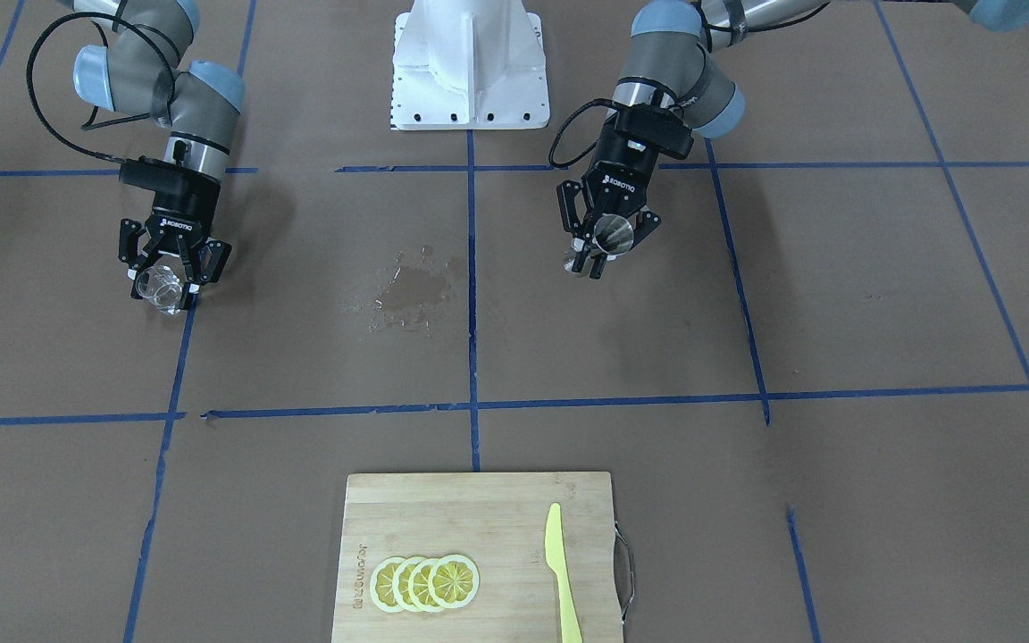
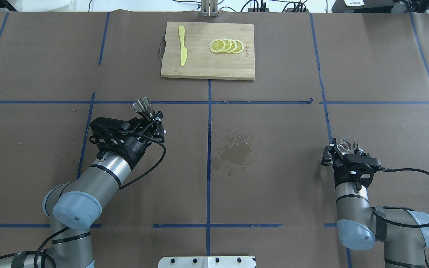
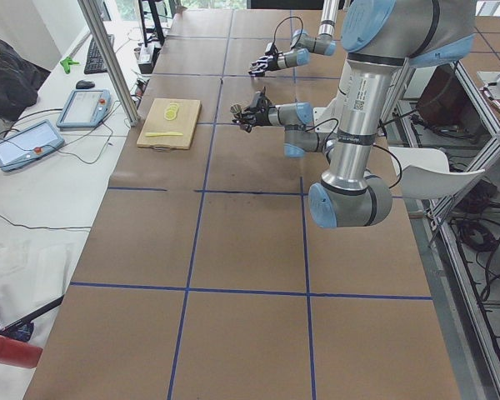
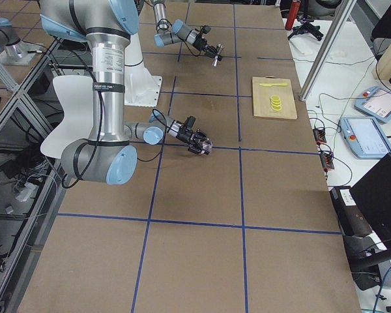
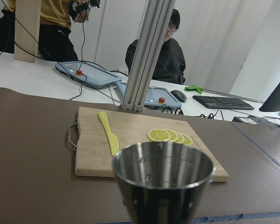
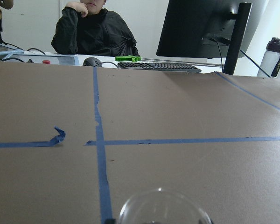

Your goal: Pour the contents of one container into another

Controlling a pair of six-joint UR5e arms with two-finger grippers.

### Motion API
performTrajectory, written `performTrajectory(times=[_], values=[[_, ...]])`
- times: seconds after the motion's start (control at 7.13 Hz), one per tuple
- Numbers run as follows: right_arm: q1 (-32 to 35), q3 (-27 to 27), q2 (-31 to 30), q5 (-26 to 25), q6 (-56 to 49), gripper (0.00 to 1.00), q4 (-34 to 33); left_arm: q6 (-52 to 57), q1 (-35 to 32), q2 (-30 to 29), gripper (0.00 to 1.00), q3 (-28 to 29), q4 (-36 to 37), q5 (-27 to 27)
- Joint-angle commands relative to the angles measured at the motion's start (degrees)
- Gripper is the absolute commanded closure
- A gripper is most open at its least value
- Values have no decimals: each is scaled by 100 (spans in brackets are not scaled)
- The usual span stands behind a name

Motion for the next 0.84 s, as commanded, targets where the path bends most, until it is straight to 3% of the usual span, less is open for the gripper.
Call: performTrajectory(times=[0.0, 0.14, 0.56, 0.7], values=[[6, 0, -9, 19, -15, 72, 0, 12, 0, 19, 100, -7, 0, -5], [24, 26, -17, 72, -42, 99, 0, 12, 0, 28, 100, -16, 0, -5], [199, 498, -44, 177, -207, 100, 9, 152, 0, -7, 100, -51, -9, -5], [261, 771, -26, 160, -705, 100, 9, 152, 18, -16, 100, -8, -18, -5]])
